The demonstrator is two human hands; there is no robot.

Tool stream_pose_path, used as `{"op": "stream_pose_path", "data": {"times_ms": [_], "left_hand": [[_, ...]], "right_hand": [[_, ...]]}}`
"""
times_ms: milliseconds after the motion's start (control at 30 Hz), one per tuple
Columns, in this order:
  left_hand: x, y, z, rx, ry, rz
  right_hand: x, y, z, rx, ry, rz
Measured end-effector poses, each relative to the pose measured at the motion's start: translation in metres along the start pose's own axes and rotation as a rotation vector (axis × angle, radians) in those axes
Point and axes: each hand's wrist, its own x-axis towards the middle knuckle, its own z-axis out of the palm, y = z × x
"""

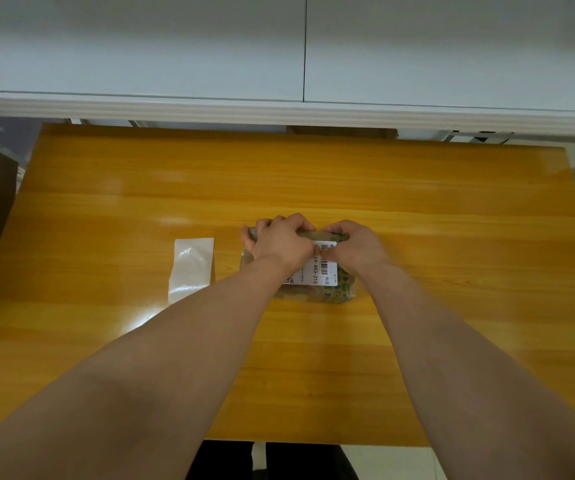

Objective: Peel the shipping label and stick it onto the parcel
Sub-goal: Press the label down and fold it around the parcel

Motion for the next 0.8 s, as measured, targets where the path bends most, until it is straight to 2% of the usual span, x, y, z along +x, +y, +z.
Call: {"op": "stream_pose_path", "data": {"times_ms": [267, 400, 533, 667, 800], "left_hand": [[-0.001, 0.005, 0.002, -0.022, 0.016, -0.050], [-0.003, 0.005, 0.003, -0.023, 0.025, -0.056], [-0.005, 0.004, -0.003, 0.035, -0.079, -0.031], [-0.008, 0.000, -0.013, 0.188, -0.246, 0.087], [-0.014, 0.001, -0.009, 0.261, -0.241, 0.124]], "right_hand": [[0.001, -0.005, 0.002, 0.087, 0.096, 0.046], [-0.001, -0.004, 0.001, 0.110, 0.088, 0.042], [-0.014, -0.001, -0.009, 0.192, -0.063, 0.009], [-0.021, 0.007, -0.022, 0.114, -0.217, -0.048], [-0.021, 0.010, -0.019, -0.017, -0.219, -0.111]]}}
